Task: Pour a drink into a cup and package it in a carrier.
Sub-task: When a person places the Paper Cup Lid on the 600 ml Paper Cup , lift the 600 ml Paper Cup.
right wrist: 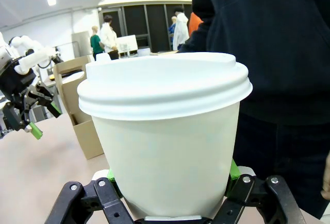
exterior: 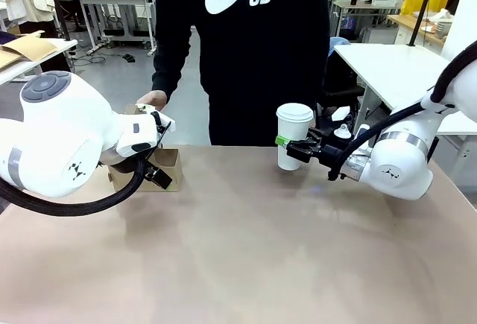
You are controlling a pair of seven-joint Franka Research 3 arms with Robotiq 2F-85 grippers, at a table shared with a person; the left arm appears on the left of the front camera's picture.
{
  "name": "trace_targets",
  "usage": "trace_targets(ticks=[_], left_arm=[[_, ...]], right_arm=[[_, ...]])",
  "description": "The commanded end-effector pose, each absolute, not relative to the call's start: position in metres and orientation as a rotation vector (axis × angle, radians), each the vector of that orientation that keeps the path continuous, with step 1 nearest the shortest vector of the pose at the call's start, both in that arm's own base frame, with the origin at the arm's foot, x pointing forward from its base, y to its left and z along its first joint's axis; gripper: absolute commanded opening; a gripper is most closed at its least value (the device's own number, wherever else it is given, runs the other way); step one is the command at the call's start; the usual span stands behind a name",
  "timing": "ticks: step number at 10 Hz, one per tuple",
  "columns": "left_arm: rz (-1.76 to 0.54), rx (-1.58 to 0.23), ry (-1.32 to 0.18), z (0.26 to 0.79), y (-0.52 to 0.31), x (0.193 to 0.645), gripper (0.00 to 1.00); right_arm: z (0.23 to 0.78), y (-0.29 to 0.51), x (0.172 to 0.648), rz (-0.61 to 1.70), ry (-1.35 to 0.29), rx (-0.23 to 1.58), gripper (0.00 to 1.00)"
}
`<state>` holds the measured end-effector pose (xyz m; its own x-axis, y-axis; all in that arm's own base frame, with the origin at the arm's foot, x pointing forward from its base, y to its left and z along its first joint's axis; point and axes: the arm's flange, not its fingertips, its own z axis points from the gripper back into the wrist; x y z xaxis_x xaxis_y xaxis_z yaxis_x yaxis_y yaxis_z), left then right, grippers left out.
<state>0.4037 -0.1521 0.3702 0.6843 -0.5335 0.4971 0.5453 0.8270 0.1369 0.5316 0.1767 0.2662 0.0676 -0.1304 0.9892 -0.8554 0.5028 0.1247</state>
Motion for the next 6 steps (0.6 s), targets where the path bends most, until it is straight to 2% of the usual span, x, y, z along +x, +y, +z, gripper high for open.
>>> trace_targets(ticks=[1, 6], left_arm=[[-0.604, -0.025, -0.55, 0.37, -0.152, 0.404, 1.0], [-0.604, -0.025, -0.55, 0.37, -0.152, 0.404, 1.0]], right_arm=[[0.299, 0.191, 0.529, 0.695, -1.423, 0.9, 0.8], [0.395, 0.214, 0.496, 0.758, -1.396, 0.92, 0.8]])
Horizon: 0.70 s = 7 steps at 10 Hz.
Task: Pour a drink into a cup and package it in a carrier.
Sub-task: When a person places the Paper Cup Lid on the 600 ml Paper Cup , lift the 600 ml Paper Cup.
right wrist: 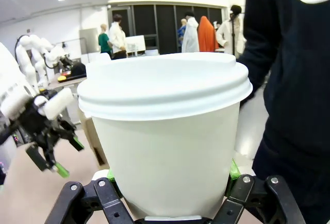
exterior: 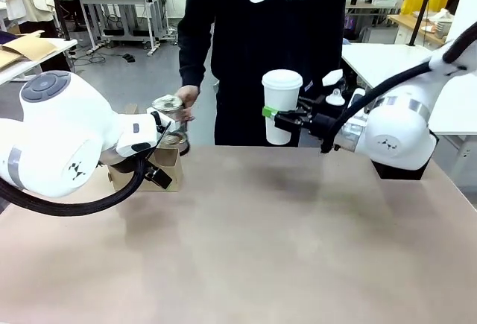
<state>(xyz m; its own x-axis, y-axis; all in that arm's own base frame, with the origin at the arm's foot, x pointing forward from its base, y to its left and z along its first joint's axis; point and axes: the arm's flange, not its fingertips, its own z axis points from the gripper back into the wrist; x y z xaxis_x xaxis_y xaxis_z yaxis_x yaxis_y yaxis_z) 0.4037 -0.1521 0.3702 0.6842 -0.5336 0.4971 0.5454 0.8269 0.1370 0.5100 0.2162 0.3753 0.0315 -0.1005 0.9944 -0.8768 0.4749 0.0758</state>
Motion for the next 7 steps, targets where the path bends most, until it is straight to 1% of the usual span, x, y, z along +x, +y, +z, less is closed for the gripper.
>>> trace_targets(ticks=[1, 3, 5, 7], left_arm=[[-0.604, -0.025, -0.55, 0.37, -0.152, 0.404, 1.0], [-0.604, -0.025, -0.55, 0.37, -0.152, 0.404, 1.0], [-0.604, -0.025, -0.55, 0.37, -0.152, 0.404, 1.0], [-0.604, -0.025, -0.55, 0.37, -0.152, 0.404, 1.0]], right_arm=[[0.419, 0.209, 0.483, 0.763, -1.39, 0.939, 0.8], [0.463, 0.195, 0.454, 0.777, -1.354, 0.984, 0.8], [0.494, 0.183, 0.424, 0.824, -1.344, 1.003, 0.8], [0.51, 0.17, 0.402, 0.845, -1.35, 1.036, 0.8]])
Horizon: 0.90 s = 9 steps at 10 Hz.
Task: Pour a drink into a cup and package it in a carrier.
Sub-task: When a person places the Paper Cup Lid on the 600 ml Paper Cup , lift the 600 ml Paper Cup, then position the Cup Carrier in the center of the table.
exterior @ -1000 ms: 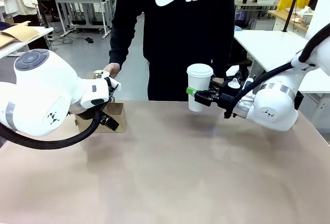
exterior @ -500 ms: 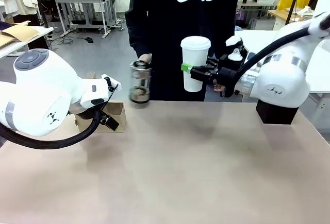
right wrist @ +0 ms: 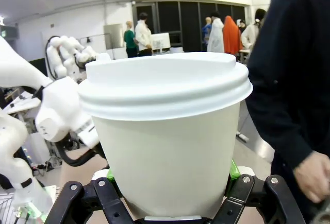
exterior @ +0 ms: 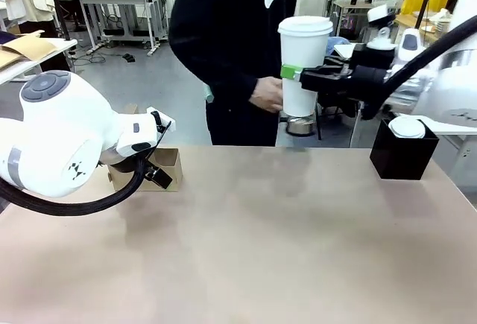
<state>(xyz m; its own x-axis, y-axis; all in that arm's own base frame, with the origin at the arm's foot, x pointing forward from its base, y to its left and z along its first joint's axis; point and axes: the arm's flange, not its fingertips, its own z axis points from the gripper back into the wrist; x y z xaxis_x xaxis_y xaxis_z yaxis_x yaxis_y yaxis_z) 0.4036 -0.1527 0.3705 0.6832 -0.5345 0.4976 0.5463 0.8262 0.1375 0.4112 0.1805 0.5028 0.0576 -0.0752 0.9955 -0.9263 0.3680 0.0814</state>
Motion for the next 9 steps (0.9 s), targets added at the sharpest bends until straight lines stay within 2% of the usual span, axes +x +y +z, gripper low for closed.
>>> trace_targets(ticks=[1, 9], left_arm=[[-0.604, -0.025, -0.55, 0.37, -0.152, 0.404, 1.0], [-0.604, -0.025, -0.55, 0.37, -0.152, 0.404, 1.0]], right_arm=[[0.513, 0.165, 0.4, 0.839, -1.364, 1.045, 0.8], [0.51, 0.173, 0.403, 0.849, -1.369, 1.011, 0.8]])
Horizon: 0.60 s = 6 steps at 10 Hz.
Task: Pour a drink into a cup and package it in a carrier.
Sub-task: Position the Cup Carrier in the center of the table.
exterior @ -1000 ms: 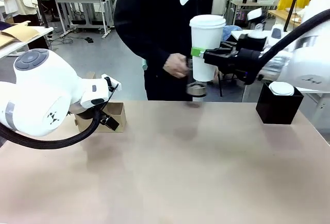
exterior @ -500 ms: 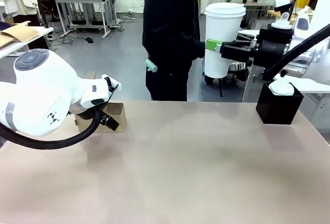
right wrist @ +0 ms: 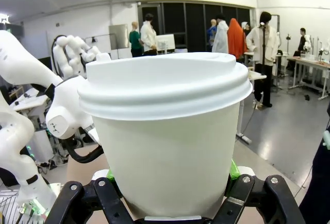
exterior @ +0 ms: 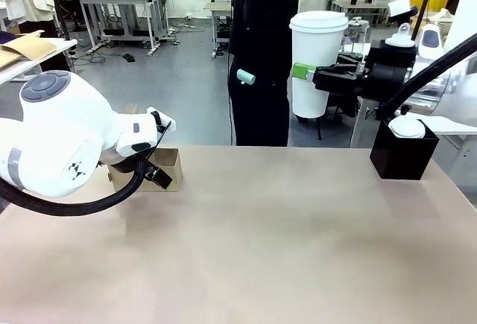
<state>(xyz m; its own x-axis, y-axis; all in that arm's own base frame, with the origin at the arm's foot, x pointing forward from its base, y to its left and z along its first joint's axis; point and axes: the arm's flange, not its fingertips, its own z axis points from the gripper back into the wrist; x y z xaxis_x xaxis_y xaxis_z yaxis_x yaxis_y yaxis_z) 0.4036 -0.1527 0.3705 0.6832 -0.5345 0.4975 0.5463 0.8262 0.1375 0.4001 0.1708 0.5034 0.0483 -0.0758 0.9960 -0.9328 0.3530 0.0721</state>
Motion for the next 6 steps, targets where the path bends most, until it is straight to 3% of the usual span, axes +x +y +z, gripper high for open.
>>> trace_targets(ticks=[1, 6], left_arm=[[-0.604, -0.025, -0.55, 0.37, -0.152, 0.404, 1.0], [-0.59, 0.009, -0.561, 0.388, -0.153, 0.402, 1.0]], right_arm=[[0.51, 0.173, 0.403, 0.849, -1.369, 1.011, 0.8], [0.51, 0.173, 0.403, 0.849, -1.369, 1.011, 0.8]])
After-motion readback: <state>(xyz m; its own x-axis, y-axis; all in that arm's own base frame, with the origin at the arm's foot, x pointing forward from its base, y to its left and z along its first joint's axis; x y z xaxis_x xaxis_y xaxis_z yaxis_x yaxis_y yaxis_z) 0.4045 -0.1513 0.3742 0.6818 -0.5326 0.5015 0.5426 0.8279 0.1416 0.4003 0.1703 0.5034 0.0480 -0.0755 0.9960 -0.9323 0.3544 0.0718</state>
